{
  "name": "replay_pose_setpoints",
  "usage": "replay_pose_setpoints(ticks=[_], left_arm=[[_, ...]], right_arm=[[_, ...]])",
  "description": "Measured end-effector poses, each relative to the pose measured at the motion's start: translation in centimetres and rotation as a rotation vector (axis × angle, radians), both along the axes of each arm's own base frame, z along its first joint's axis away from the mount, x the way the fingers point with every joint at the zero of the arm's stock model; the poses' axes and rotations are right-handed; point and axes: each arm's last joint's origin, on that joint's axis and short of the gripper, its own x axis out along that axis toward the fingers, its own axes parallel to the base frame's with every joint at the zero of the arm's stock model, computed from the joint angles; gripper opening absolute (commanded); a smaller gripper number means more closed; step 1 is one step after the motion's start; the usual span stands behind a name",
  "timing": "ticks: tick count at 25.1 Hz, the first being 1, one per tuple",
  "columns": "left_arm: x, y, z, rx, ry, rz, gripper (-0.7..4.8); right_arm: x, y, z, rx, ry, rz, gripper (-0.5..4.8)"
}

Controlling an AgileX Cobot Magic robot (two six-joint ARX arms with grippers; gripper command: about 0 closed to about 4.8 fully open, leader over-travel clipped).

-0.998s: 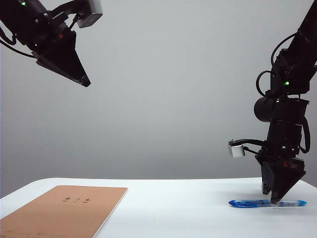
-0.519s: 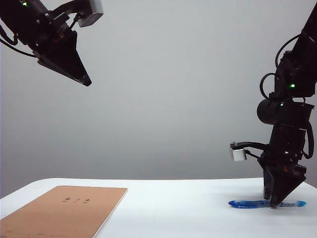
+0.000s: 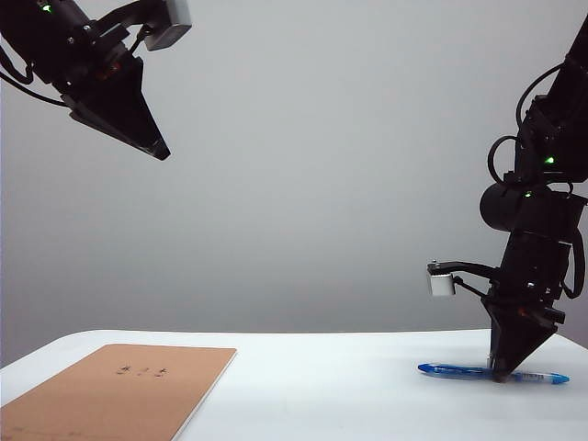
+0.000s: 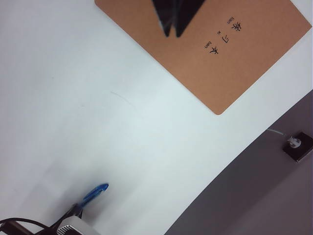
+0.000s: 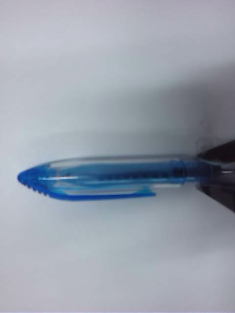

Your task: Pick up a pen on the table and place it on the notebook.

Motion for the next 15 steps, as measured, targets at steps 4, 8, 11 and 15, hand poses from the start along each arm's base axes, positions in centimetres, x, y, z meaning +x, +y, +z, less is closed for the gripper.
replay_pose_setpoints(ticks=[4, 8, 11, 15], left_arm=[[-0.1, 0.0, 0.0, -0.009, 0.019, 0.016, -0.05], [-1.0, 0.4, 1.3, -0.002, 0.026, 0.082, -0.05], [-2.2, 1.0, 2.8, 0.013, -0.036, 0.120, -0.05], [-3.8, 1.6, 4.4, 0.037, -0.107, 0.172, -0.06]], right_arm=[[-1.0, 0.8, 1.7, -0.030, 0.004, -0.024, -0.01], [-1.2, 2.6, 7.5, 0.045, -0.123, -0.098, -0.01], [-1.3, 4.3, 9.4, 0.118, -0.124, -0.181, -0.01], [-1.5, 8.2, 11.6, 0.185, -0.110, -0.256, -0.01]])
